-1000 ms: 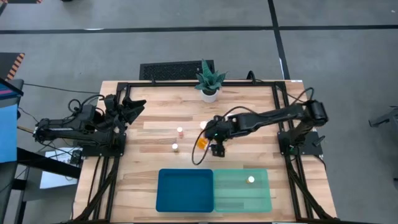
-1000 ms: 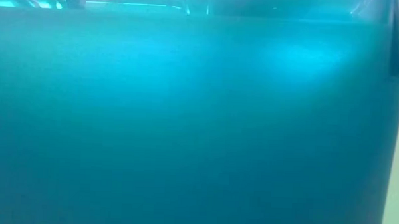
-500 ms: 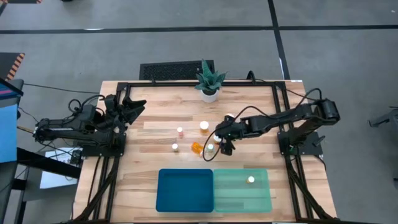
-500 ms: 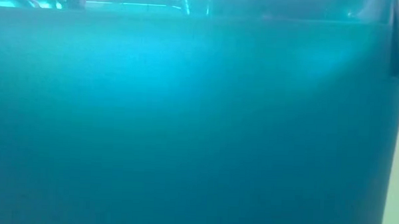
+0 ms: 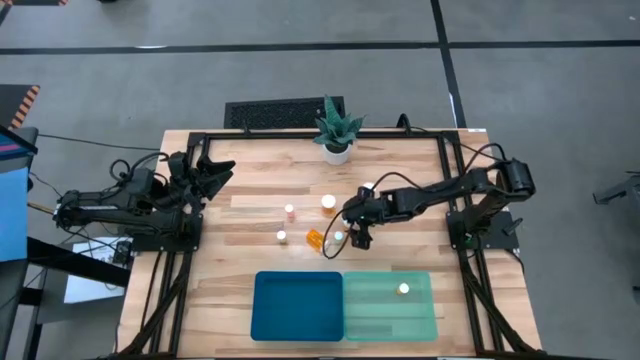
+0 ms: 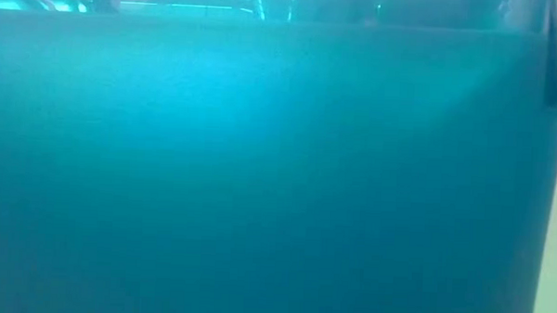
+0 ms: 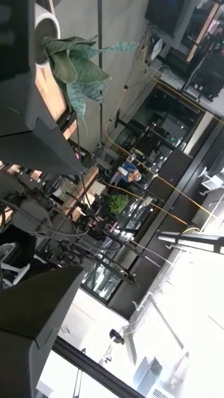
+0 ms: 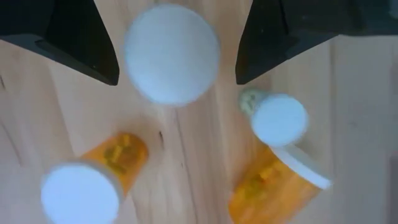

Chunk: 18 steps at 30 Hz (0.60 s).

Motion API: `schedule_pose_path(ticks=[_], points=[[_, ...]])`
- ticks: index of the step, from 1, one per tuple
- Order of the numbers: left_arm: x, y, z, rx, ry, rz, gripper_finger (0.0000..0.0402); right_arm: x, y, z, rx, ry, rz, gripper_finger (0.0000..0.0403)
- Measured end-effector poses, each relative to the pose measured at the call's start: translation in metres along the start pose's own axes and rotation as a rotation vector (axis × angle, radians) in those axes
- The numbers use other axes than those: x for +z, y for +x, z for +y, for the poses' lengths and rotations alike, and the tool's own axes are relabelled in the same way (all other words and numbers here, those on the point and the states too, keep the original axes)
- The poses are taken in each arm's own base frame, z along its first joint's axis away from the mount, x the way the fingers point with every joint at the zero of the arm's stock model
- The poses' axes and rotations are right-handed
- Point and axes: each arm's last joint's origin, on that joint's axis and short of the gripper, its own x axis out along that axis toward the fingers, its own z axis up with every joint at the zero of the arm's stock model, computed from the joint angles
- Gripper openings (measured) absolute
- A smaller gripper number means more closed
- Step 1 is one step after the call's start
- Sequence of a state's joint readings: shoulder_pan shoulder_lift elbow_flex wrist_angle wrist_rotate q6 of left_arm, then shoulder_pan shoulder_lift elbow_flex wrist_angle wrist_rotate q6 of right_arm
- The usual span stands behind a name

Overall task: Pick and place medicine bottles into bin by pill shape (circle, oval)
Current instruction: Put the large orange pill bottle into the blue bin

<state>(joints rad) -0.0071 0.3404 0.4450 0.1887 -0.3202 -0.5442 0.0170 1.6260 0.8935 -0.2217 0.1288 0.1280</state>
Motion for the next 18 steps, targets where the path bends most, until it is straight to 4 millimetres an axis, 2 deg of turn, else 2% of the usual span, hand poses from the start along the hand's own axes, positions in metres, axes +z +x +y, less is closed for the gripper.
schedule_pose_path(ticks=[18], points=[[0.0,0.0,0.0,0.0,-0.001,0.0,0.0247,-0.0021,0.0007,-0.0082,-0.018,0.014,0.033,0.0246]])
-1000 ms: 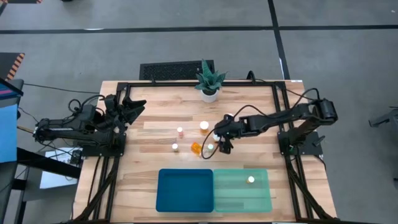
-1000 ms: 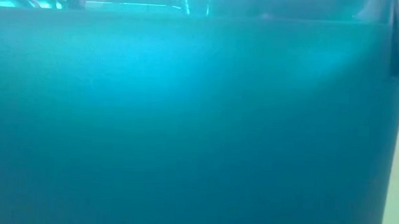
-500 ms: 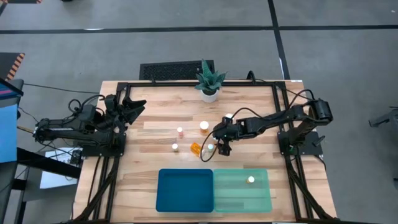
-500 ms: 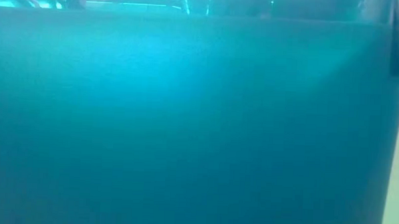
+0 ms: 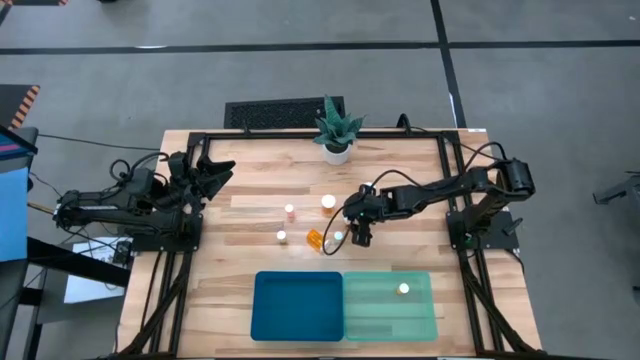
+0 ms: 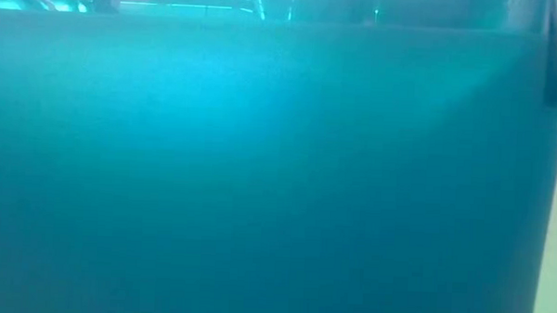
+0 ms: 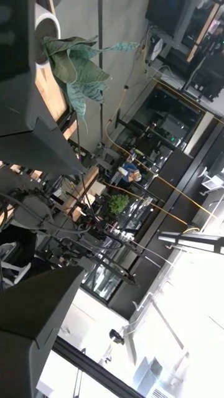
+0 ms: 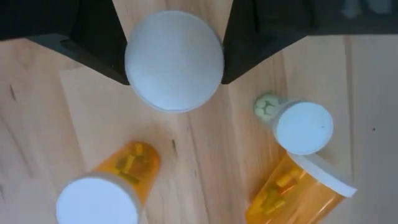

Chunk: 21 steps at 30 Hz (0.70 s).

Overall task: Pick and place medicine bottles into bin by pill shape (circle, oval)
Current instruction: Put the large orange pill bottle into the blue bin

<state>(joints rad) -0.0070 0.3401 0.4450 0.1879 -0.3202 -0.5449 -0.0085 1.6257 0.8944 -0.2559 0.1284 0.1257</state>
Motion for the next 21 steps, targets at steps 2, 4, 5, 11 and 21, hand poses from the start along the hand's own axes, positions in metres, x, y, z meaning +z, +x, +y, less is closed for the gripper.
schedule_pose_path(ticks=[2,4,5,11,21], points=[[0.0,0.0,0.0,0.0,0.0,0.0,0.0247,0.0,0.0,0.0,0.0,-0.001,-0.001,0.0232],[0.0,0.0,0.0,0.0,0.0,0.0,0.0247,0.0,0.0,0.0,0.0,-0.002,-0.003,0.0217],[0.0,0.0,0.0,0.0,0.0,0.0,0.0247,0.0,0.0,0.0,0.0,-0.001,-0.003,0.0211],[0.0,0.0,0.0,0.0,0.0,0.0,0.0247,0.001,-0.001,0.0,0.001,0.003,-0.005,0.0205],[0.0,0.0,0.0,0.001,0.0,0.0,0.0247,0.017,-0.042,-0.001,0.023,0.037,-0.14,0.0217]])
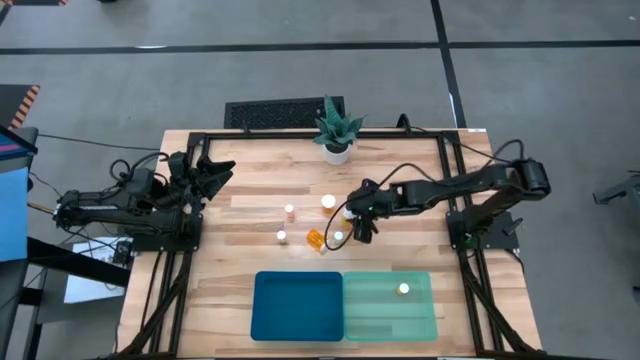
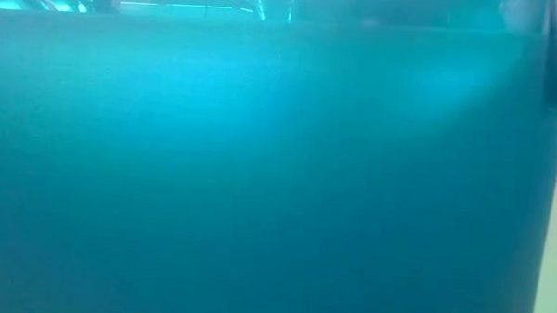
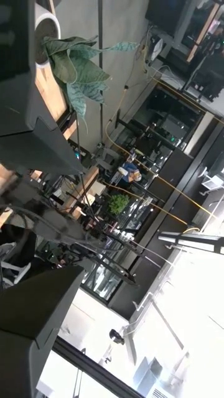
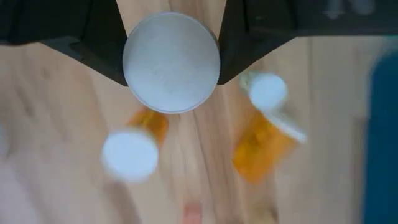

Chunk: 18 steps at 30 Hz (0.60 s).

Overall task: Pick and place medicine bottles into bin by pill shape (circle, oval)
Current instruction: Put the large orange pill bottle into the blue bin

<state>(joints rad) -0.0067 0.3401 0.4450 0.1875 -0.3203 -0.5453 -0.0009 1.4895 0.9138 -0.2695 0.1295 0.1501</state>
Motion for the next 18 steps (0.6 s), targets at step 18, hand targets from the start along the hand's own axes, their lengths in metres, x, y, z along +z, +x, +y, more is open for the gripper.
schedule_pose_path(ticks=[18], points=[[0.0,0.0,0.0,0.0,0.001,0.0,0.0247,0.119,-0.046,0.104,0.154,-0.299,-0.359,0.0221]])
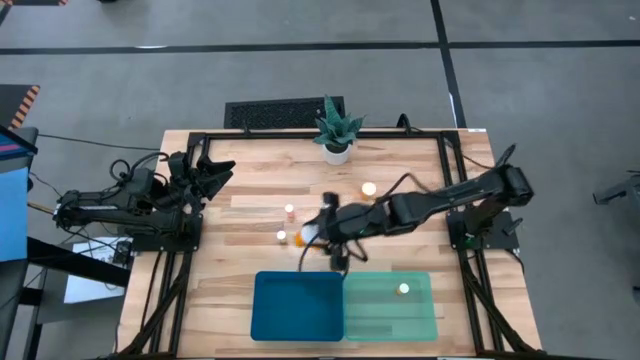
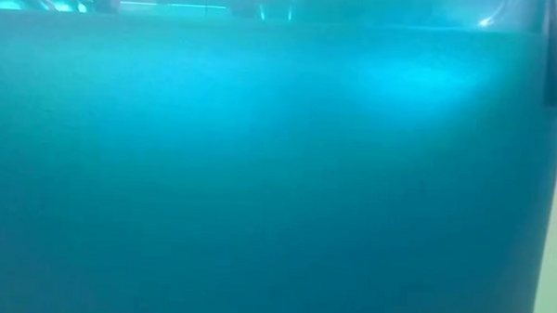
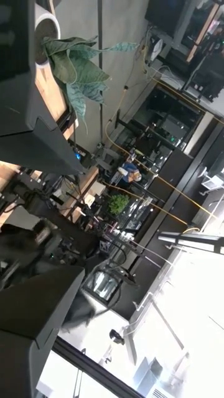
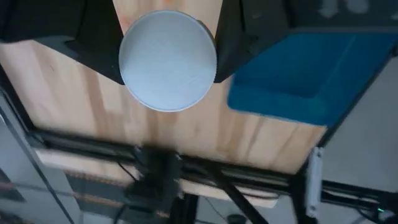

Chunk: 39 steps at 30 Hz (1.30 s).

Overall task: Pick and place medicine bottles into bin by pill shape (circle, oval)
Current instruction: Put the large orange pill bottle into the blue bin

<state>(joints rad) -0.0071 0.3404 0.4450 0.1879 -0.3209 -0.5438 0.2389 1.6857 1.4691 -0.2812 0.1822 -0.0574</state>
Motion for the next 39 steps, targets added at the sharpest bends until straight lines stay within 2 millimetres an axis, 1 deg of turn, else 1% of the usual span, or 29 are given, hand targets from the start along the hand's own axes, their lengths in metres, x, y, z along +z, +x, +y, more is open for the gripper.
schedule_pose_path(ticks=[4,6,10,14,18,22,24,26,29,31,34,36,39], points=[[0.0,0.0,0.0,0.002,0.002,0.003,0.0247,0.011,0.028,0.022,0.037,-0.077,-0.002,0.0222],[-0.001,0.0,0.001,0.007,0.005,0.011,0.0247,0.013,0.041,0.032,0.054,-0.097,0.003,0.0222],[-0.002,0.0,0.001,0.013,0.009,0.023,0.0247,0.016,0.063,0.045,0.107,-0.104,-0.002,0.0223],[-0.002,0.0,0.001,0.011,0.008,0.018,0.0247,0.012,0.082,0.052,0.116,-0.108,0.012,0.0223],[-0.002,0.0,0.001,0.002,0.007,0.02,0.0247,-0.005,0.102,0.062,0.129,-0.117,0.072,0.0223],[-0.002,0.0,0.0,-0.019,-0.015,0.032,0.0247,-0.022,0.114,0.075,0.146,-0.11,0.143,0.0223],[-0.002,0.0,0.0,-0.033,-0.024,0.041,0.0247,-0.029,0.115,0.081,0.157,-0.117,0.19,0.0223],[-0.002,0.0,0.0,-0.038,-0.025,0.044,0.0247,-0.033,0.12,0.088,0.164,-0.121,0.186,0.0223],[-0.002,0.0,0.0,-0.039,-0.025,0.044,0.0247,-0.041,0.12,0.096,0.169,-0.145,0.238,0.0224],[-0.002,0.0,0.0,-0.038,-0.026,0.044,0.0247,-0.045,0.126,0.101,0.172,-0.144,0.225,0.0224],[-0.002,0.0,0.0,-0.038,-0.026,0.045,0.0247,-0.055,0.129,0.105,0.166,-0.159,0.278,0.0224],[-0.002,0.0,0.0,-0.038,-0.027,0.045,0.0247,-0.058,0.135,0.106,0.16,-0.154,0.273,0.0224],[-0.002,0.0,-0.001,-0.039,-0.027,0.044,0.0247,-0.061,0.135,0.104,0.142,-0.162,0.302,0.0223]])
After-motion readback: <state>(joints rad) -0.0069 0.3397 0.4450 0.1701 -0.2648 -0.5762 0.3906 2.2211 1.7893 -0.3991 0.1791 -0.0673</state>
